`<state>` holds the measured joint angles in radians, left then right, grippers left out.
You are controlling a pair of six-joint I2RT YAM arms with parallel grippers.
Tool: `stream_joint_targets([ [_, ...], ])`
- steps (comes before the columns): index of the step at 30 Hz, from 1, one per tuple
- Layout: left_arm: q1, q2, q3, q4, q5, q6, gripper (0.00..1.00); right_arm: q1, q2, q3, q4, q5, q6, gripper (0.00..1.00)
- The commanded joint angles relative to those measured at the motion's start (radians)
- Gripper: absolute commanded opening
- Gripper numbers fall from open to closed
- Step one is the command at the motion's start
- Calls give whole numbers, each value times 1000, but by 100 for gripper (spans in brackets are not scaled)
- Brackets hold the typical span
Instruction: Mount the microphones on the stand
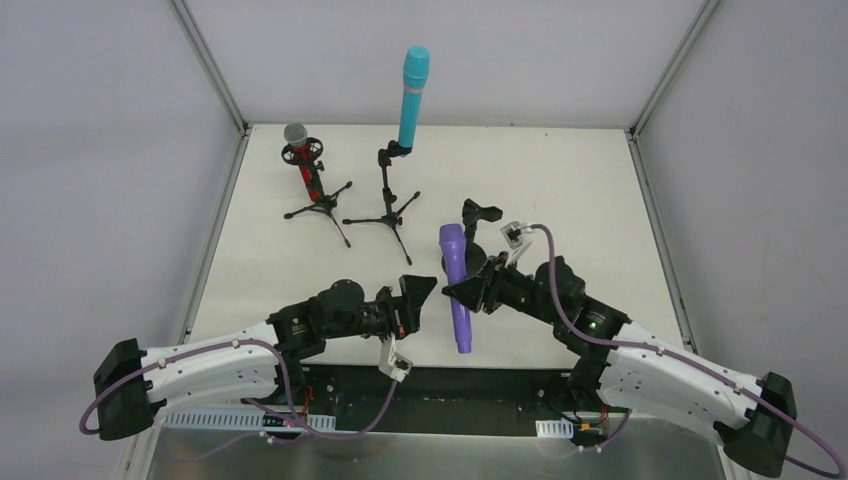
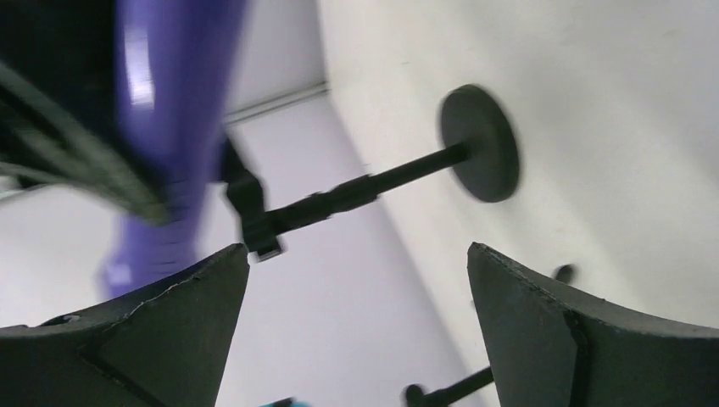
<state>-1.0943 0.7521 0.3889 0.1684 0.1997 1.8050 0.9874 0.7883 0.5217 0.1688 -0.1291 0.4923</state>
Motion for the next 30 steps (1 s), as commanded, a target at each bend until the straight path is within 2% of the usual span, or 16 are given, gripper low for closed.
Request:
stream_joint_targets([
  [1, -6, 101, 42, -66, 20, -208, 99, -5, -133, 17, -59, 200, -77, 0],
  [6, -7, 229, 63, 25, 45, -450, 99, -4, -186, 53, -157, 238, -130, 0],
  [9, -7, 303, 89, 116, 42, -695, 99, -4, -188, 85, -216, 239, -150, 0],
  [12, -6, 371, 157, 186, -34, -981, 99, -4, -192, 111, -256, 235, -167, 0],
  [16, -6, 441, 304, 115, -179, -1275, 99, -4, -214, 131, -278, 253, -187, 0],
  [20, -5, 489, 417, 15, -317, -1442, 99, -5, -244, 137, -285, 299, -203, 0],
  [22, -5, 506, 461, -43, -349, -1443, 99, -4, -252, 138, -285, 310, -217, 0],
  [24, 7, 512, 475, -39, -340, -1474, 99, -4, -262, 141, -291, 325, -231, 0],
  [30, 186, 493, 498, 22, -93, -1769, 99, -6, -292, 152, -317, 357, -317, 0],
])
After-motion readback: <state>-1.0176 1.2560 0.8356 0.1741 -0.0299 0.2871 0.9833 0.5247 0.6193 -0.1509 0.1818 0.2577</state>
